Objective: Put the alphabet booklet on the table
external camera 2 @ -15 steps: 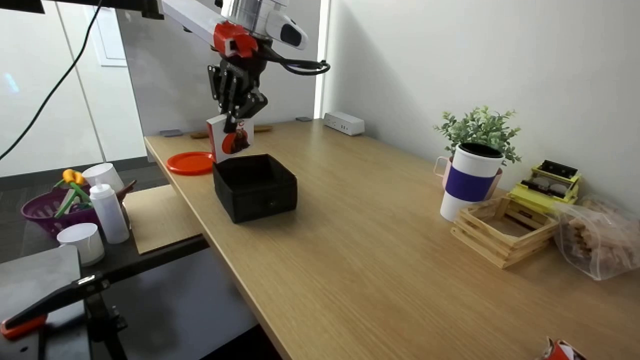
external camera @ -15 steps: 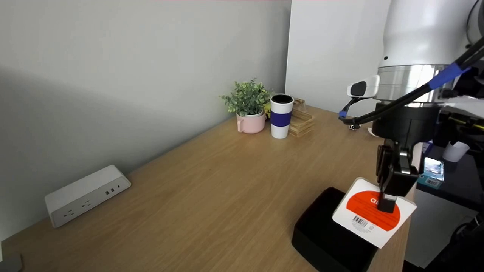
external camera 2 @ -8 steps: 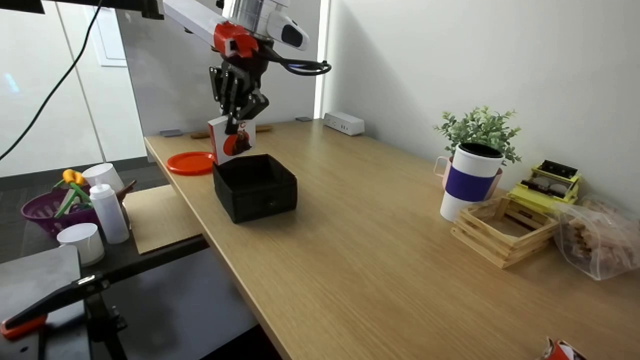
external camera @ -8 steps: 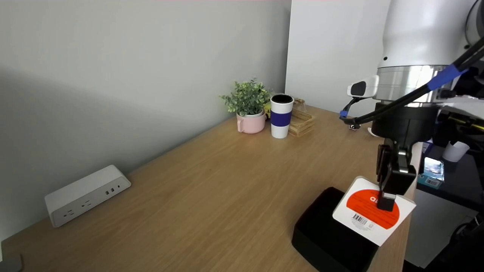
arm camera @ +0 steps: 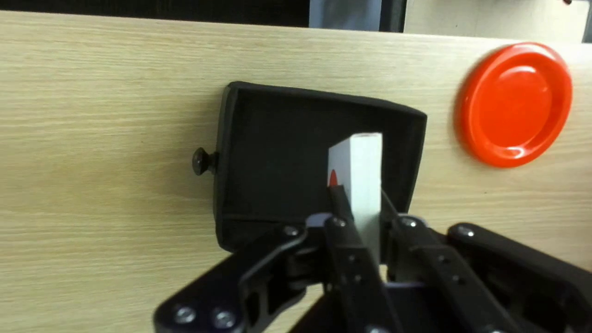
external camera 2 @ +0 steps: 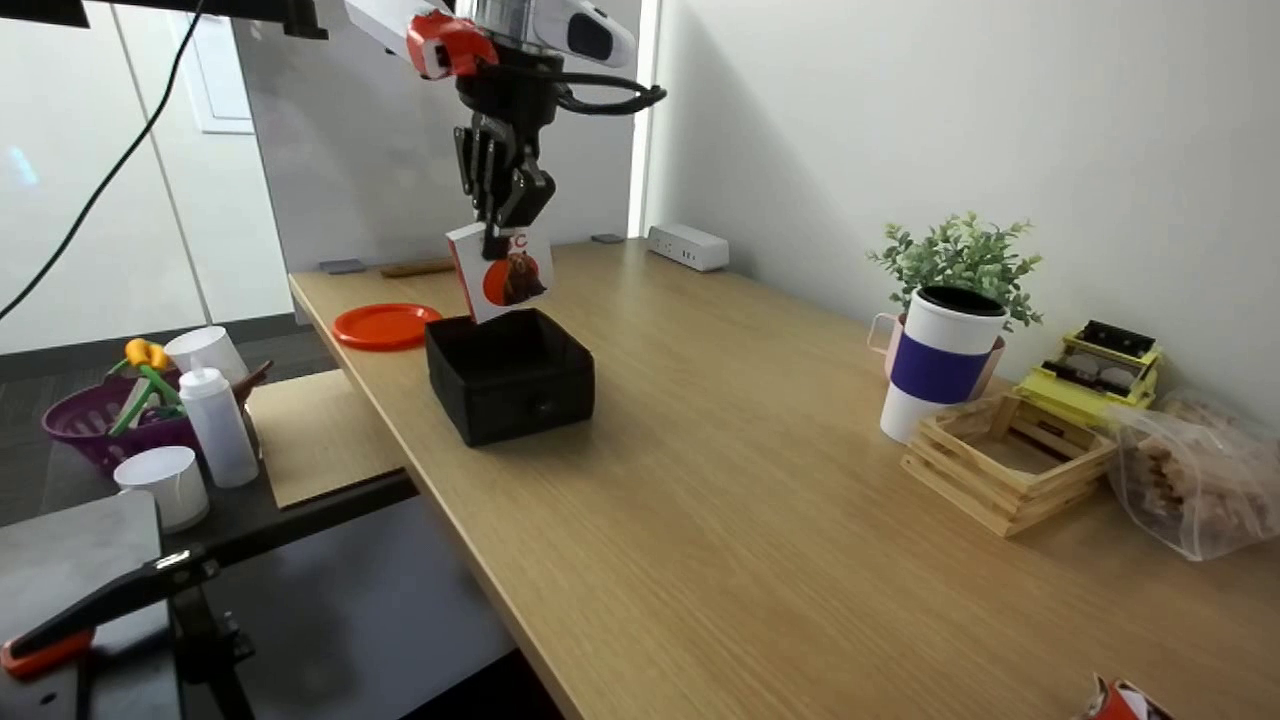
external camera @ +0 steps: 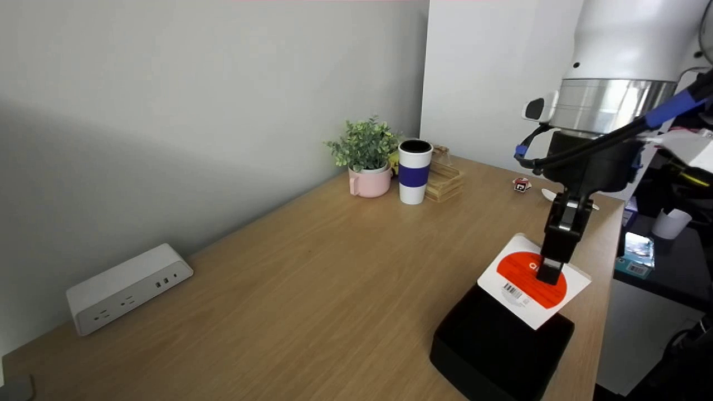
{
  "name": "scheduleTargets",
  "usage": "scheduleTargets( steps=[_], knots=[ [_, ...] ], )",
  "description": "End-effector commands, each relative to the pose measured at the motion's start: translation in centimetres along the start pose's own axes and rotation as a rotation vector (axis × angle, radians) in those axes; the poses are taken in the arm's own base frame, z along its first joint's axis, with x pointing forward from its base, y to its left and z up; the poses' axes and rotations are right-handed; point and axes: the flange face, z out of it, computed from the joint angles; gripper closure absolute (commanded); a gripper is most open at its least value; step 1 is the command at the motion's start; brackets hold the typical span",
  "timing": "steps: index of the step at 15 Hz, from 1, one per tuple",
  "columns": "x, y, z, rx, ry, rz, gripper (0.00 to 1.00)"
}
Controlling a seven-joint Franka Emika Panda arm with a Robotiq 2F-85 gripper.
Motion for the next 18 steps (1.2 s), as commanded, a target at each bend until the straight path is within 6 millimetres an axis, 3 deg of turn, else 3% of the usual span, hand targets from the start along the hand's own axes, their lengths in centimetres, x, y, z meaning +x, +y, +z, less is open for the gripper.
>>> scheduleTargets(
  steps=[1,7,11,12,13,16,17,18],
  knots=[
    [-1.6,0.8,-1.9,-0.056,0.053,0.177,0.96],
    [-4.2,2.4,-3.0,-0.148,0.055,0.464,0.96],
    [-5.7,3.2,-2.9,-0.132,-0.026,0.461,0.96],
    [-4.7,2.4,-2.5,-0.148,-0.006,0.464,0.96],
    [-4.7,2.5,-2.5,-0.148,-0.007,0.464,0.86],
    [-4.7,2.4,-2.4,-0.149,-0.008,0.463,0.86],
    [-4.7,2.4,-2.4,-0.149,-0.008,0.463,0.96],
    [-4.6,2.7,-2.3,-0.171,-0.016,0.451,0.96]
  ],
)
